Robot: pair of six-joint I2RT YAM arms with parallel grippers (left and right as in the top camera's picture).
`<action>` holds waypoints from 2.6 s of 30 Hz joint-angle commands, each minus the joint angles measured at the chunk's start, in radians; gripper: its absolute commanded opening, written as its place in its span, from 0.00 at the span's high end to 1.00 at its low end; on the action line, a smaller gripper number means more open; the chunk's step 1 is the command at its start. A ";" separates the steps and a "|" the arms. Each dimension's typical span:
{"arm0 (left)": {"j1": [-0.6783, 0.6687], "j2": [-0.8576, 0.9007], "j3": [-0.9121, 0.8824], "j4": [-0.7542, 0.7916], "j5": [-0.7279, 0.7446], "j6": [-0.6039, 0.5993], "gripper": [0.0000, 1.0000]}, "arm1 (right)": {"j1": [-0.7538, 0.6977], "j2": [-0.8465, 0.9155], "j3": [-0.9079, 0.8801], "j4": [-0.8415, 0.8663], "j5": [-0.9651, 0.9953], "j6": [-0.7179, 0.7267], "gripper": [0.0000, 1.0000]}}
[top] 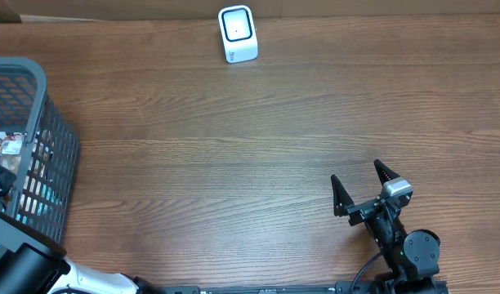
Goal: Scan the item barcode
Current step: 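Reach down into the basket and grasp the clear snack bag with left gripper, then lift the clear snack bag out and carry it toward table centre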
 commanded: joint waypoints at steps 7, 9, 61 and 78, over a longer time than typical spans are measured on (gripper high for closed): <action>-0.007 -0.151 0.195 -0.225 0.006 0.010 0.96 | -0.004 -0.010 -0.010 0.005 -0.001 0.001 0.00; -0.007 -0.195 0.207 -0.235 0.008 -0.006 0.96 | -0.004 -0.010 -0.010 0.005 -0.001 0.000 0.00; -0.695 -0.746 0.149 -0.544 0.409 -0.549 0.96 | -0.004 -0.009 -0.010 0.005 -0.002 0.000 0.00; -1.165 -0.598 -0.237 -0.301 0.260 -0.672 0.96 | -0.004 -0.009 -0.010 0.005 -0.002 0.001 0.00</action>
